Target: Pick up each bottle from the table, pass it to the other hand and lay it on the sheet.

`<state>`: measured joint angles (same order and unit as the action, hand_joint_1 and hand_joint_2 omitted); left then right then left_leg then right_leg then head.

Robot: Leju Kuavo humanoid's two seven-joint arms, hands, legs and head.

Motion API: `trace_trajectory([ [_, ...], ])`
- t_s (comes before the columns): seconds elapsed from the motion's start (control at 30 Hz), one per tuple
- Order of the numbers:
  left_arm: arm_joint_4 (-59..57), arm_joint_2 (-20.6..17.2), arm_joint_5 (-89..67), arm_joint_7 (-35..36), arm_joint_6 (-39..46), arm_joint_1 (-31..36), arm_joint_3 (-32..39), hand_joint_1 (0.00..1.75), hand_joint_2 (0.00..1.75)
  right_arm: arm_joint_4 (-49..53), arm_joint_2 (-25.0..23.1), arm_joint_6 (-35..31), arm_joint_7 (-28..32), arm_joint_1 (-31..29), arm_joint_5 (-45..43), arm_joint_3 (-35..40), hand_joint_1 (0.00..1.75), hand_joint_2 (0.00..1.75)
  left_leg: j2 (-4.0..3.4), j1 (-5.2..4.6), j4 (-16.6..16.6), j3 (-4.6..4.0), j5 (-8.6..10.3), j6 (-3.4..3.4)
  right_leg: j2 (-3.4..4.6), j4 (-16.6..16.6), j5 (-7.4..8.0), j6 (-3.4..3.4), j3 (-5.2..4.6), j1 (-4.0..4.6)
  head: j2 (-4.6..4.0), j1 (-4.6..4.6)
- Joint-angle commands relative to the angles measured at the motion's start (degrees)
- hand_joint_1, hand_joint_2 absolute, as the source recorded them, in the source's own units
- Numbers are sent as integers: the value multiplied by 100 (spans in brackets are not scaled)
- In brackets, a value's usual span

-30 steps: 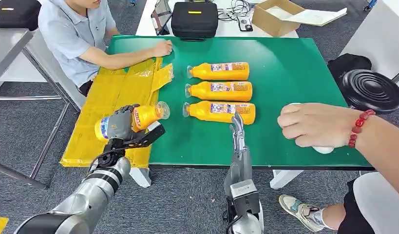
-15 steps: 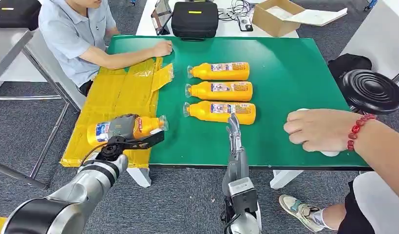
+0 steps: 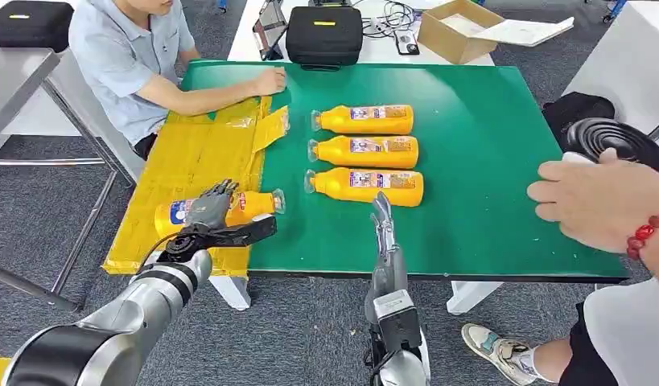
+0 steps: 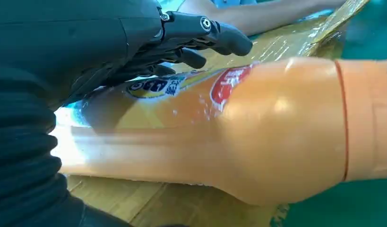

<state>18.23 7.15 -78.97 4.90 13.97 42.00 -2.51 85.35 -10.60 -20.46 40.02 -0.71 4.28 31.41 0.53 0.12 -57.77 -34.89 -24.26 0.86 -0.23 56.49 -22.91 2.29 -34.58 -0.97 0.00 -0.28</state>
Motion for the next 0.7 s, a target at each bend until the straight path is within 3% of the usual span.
trace_trajectory([
  [0.03, -302, 216, 344, -404, -232, -125, 452, 0, 0, -308, 30, 39, -2, -115, -81, -225, 0, 0, -11, 6, 9, 30, -4, -5, 8, -13, 1, -12, 30, 7, 0, 0],
  [0.13, -216, 416, 1087, -1159, -624, -118, 847, 0, 0, -113, 97, 220, -2, -48, -136, -309, 0, 0, 0, 3, 5, 29, 0, -1, -3, -9, -1, -9, 30, 5, 0, 0],
  [0.4, 570, 664, 2224, -2804, -683, -453, 637, 0, 0, -253, 131, 219, -2, -88, 67, -279, 0, 0, -4, -1, 9, 50, 0, 2, 1, -11, 0, -6, 49, 2, 0, 0],
  [0.43, 820, 739, 2407, -3071, -477, -564, 603, 0, 175, -227, 141, 195, -2, -53, 82, -281, 0, 0, 4, -4, 6, 42, 3, 4, -9, -7, -1, -3, 42, -1, 0, -2],
  [0.57, 2446, 896, 3936, -3798, -97, -1312, 177, 0, 175, -156, 193, 127, -2, 90, 114, -229, 0, 0, 6, 0, 3, 37, -3, 4, -8, -9, -5, -5, 40, 3, 0, 2],
  [0.7, 3934, 642, 5313, -4028, 638, -1961, -658, 0, 175, -150, 232, -30, -2, 108, 123, -137, 0, 0, -17, -3, 5, 21, -3, 3, 11, -6, 0, -3, 13, 0, 0, 0],
])
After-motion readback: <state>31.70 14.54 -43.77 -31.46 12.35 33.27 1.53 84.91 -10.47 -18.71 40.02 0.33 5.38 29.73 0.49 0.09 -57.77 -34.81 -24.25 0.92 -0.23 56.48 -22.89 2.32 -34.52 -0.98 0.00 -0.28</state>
